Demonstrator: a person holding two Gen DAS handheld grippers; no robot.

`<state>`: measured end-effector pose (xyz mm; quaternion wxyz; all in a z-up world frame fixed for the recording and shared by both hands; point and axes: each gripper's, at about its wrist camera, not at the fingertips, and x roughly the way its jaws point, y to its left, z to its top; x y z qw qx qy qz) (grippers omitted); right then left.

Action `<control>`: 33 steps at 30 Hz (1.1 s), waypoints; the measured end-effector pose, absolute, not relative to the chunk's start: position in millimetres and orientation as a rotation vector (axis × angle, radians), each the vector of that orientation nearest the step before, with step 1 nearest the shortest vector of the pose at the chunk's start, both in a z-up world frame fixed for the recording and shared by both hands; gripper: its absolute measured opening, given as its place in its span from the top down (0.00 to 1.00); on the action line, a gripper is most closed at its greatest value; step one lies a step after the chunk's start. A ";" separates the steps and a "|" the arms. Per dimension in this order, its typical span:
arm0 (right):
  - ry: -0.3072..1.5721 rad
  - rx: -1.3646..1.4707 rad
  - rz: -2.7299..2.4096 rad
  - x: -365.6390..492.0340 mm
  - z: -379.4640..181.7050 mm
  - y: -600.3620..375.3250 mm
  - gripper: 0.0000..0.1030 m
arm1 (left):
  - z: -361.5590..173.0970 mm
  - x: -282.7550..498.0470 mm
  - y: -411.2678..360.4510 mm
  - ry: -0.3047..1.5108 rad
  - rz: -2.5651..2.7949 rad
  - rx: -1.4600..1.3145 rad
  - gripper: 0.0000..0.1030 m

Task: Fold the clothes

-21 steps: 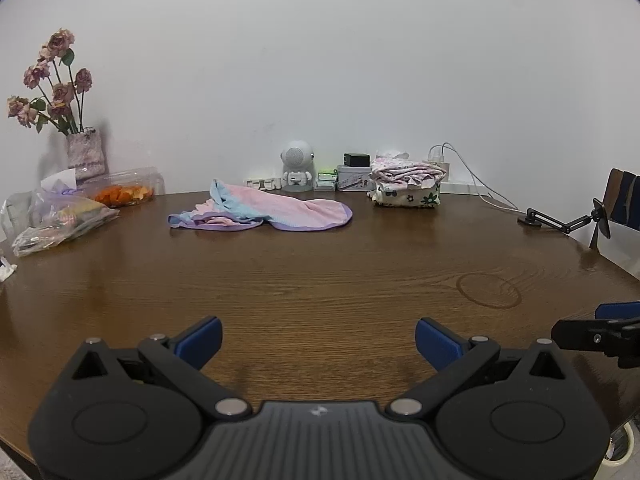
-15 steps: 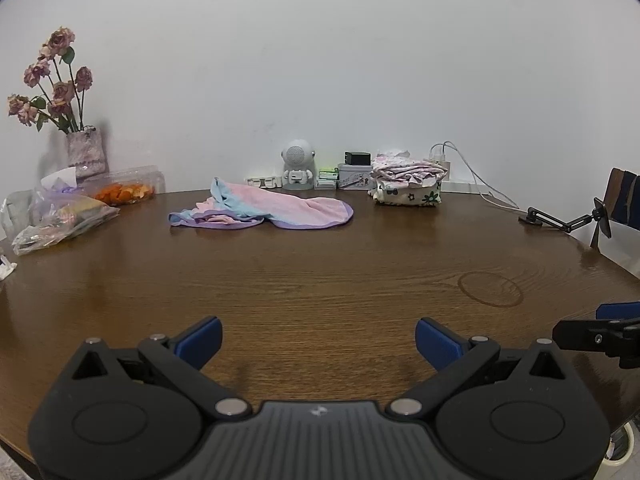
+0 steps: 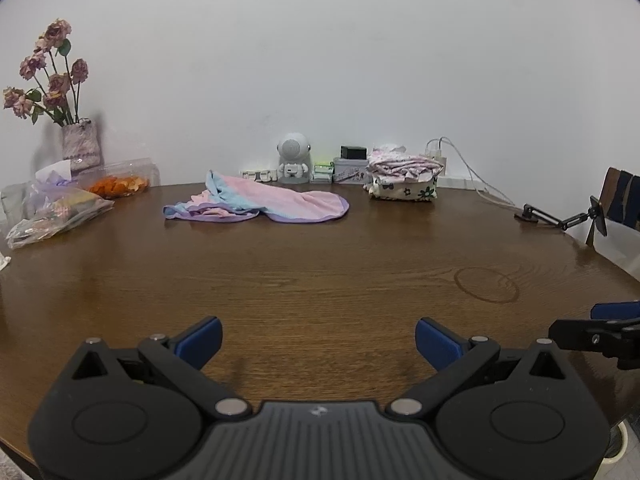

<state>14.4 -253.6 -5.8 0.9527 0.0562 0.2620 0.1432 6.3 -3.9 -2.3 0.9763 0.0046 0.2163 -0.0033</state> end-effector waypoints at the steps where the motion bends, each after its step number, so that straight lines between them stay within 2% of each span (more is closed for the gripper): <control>1: 0.533 0.114 0.292 14.9 -5.3 -254.0 0.00 | -2.5 6.2 -3.4 0.435 -0.007 0.005 0.00; 33: 0.528 0.113 0.301 15.7 -3.3 -254.4 0.00 | -2.1 5.9 5.4 0.420 -0.005 -0.013 0.00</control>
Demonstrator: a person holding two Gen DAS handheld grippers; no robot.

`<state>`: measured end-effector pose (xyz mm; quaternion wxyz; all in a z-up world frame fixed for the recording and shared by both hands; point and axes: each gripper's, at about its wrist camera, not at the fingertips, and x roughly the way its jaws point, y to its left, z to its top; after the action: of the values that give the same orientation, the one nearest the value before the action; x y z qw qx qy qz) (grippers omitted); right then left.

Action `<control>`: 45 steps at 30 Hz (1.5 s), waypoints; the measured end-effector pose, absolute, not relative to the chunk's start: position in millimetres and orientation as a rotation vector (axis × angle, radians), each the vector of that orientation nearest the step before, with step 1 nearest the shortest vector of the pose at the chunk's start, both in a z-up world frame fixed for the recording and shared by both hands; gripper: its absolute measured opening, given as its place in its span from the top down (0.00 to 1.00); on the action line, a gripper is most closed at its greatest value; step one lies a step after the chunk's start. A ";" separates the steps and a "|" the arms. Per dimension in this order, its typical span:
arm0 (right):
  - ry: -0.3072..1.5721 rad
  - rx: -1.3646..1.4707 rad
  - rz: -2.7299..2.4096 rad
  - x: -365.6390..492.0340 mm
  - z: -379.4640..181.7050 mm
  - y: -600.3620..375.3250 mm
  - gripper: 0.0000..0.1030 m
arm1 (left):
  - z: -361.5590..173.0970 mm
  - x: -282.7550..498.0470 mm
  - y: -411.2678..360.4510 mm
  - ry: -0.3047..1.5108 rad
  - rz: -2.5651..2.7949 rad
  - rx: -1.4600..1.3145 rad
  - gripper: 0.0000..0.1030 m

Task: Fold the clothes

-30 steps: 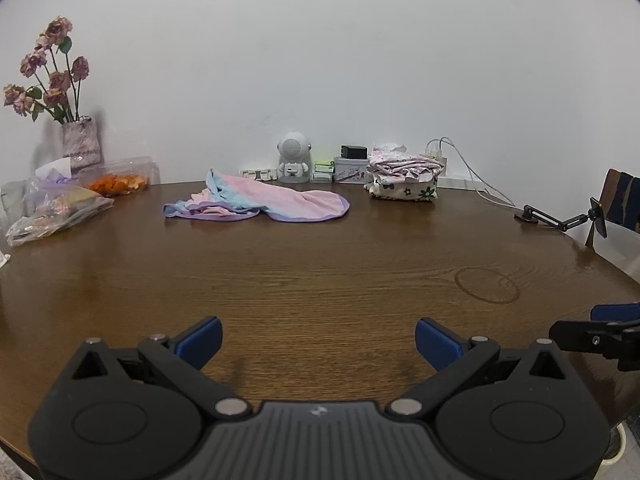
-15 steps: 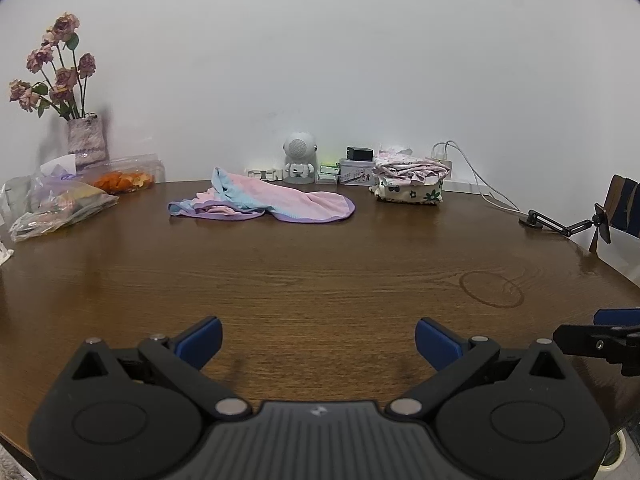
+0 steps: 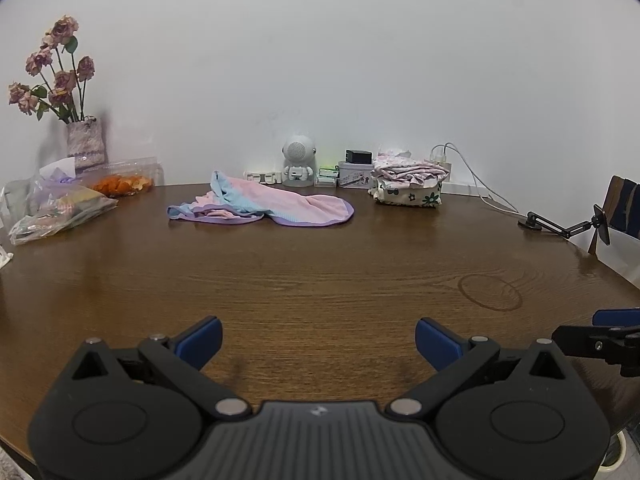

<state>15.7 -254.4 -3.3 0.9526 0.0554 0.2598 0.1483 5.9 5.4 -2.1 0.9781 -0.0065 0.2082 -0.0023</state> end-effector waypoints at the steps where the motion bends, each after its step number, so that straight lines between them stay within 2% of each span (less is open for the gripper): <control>1: 0.528 0.113 0.301 15.7 -3.2 -254.3 0.00 | -2.1 5.8 5.4 0.420 -0.005 -0.013 0.00; 29: 0.524 0.074 0.356 24.1 5.7 -242.1 0.00 | 5.3 15.4 16.1 0.415 0.000 -0.024 0.00; 38: 0.473 0.016 0.534 81.7 60.4 -201.5 0.00 | 43.9 70.3 56.7 0.381 0.040 -0.003 0.00; 45: 0.482 -0.090 0.586 159.4 86.2 -155.3 0.00 | 56.4 152.9 102.0 0.418 0.125 0.047 0.00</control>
<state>159.4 -155.3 86.2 0.9280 -0.0441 0.2350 0.2858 152.9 102.0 56.4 0.9760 0.0232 0.2073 0.0619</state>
